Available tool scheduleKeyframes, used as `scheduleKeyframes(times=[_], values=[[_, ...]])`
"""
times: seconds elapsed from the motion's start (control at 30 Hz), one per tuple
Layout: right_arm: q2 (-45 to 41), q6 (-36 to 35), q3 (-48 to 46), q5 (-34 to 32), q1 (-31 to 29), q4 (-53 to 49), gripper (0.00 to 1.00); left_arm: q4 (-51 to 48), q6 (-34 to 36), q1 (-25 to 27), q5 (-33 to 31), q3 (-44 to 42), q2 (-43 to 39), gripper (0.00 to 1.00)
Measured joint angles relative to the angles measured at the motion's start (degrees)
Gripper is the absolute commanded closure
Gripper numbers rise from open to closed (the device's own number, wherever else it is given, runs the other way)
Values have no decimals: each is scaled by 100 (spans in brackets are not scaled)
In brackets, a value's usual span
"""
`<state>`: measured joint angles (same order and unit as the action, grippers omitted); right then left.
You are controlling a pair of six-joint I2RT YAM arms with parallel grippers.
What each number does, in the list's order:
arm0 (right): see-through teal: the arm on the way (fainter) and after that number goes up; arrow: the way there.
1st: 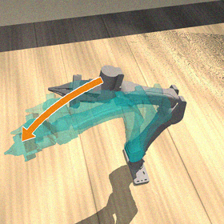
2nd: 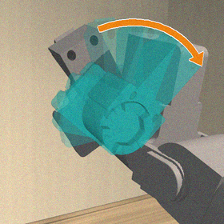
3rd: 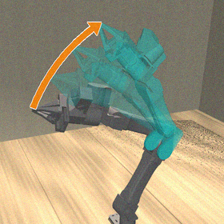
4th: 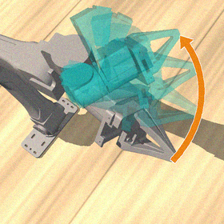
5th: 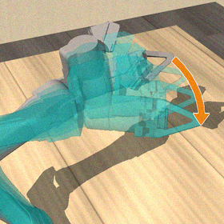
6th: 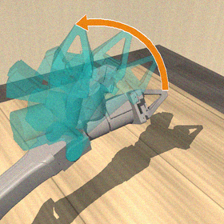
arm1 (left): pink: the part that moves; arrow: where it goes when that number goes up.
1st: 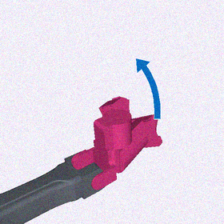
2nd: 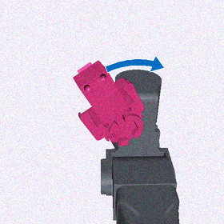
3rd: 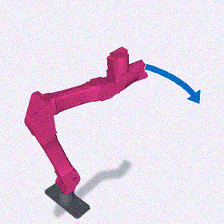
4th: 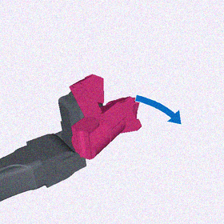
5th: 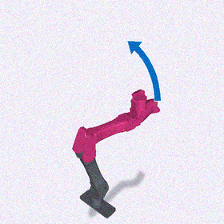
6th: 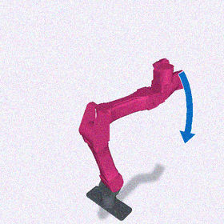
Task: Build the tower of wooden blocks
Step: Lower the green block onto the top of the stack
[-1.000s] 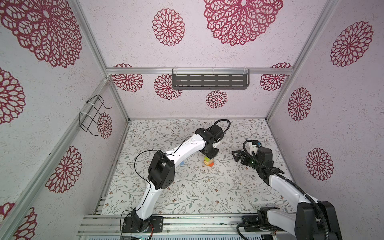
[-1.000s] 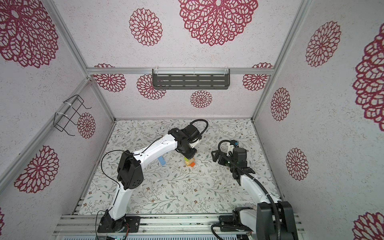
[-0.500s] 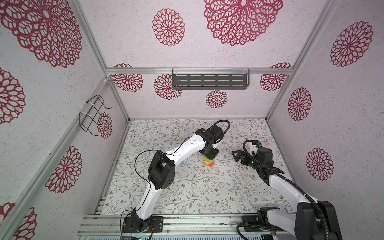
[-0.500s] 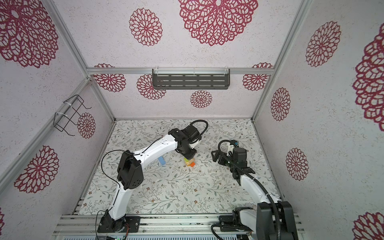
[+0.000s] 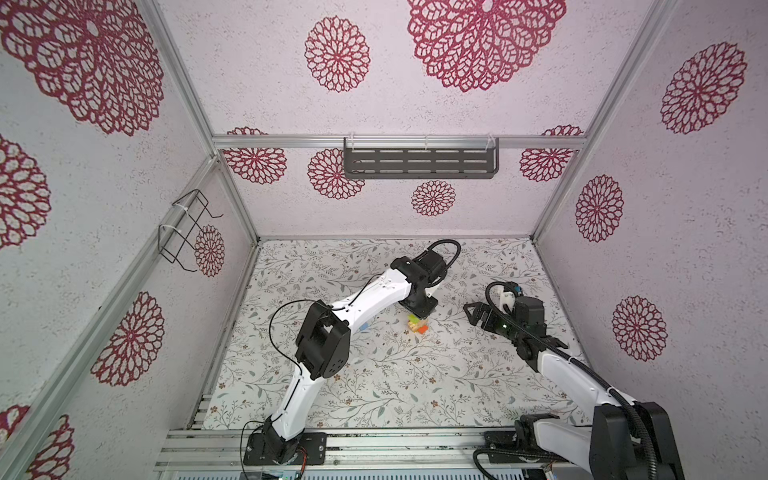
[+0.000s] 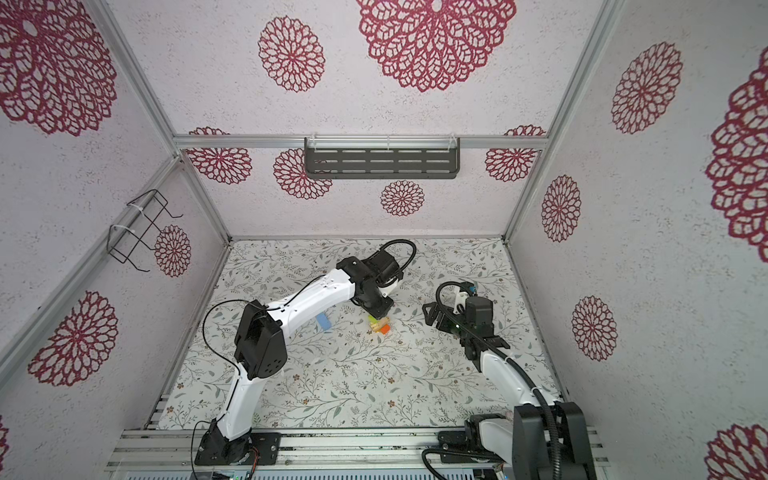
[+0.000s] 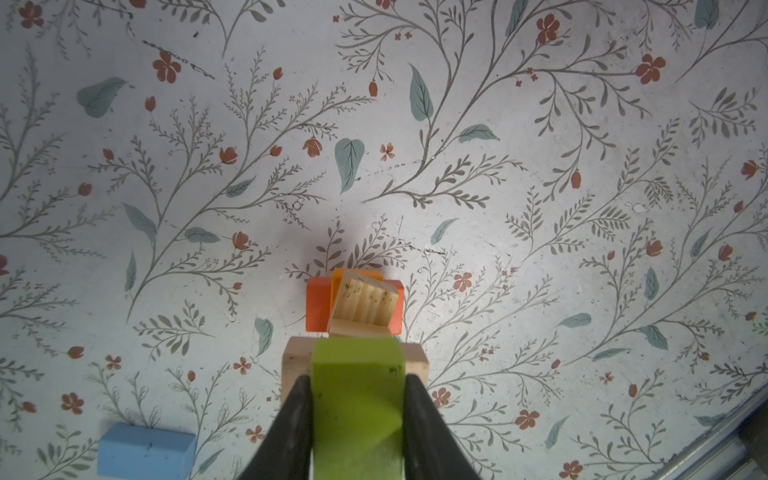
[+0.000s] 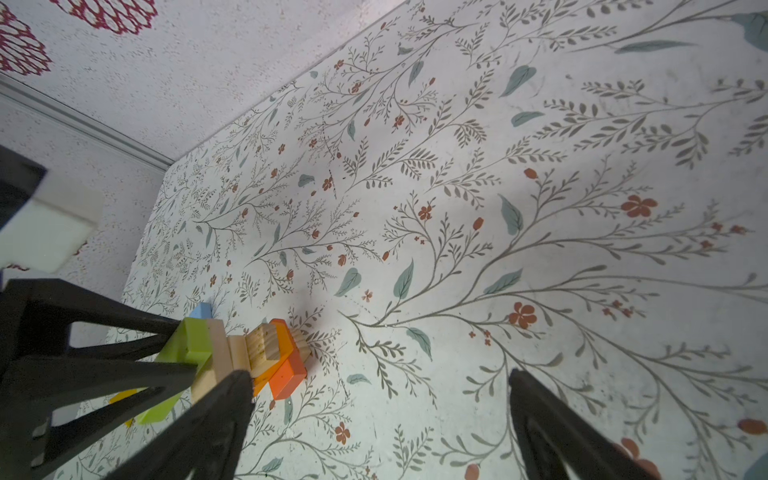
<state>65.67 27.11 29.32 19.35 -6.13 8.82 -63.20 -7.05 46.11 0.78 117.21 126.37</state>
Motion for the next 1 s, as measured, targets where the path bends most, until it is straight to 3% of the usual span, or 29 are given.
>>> scheduleKeyframes(times=[0.87, 1.0], values=[[0, 2, 0, 39, 0, 26, 1, -2, 22, 0, -2, 0, 0, 58], [0, 2, 0, 39, 0, 28, 1, -7, 37, 0, -20, 7, 0, 50]])
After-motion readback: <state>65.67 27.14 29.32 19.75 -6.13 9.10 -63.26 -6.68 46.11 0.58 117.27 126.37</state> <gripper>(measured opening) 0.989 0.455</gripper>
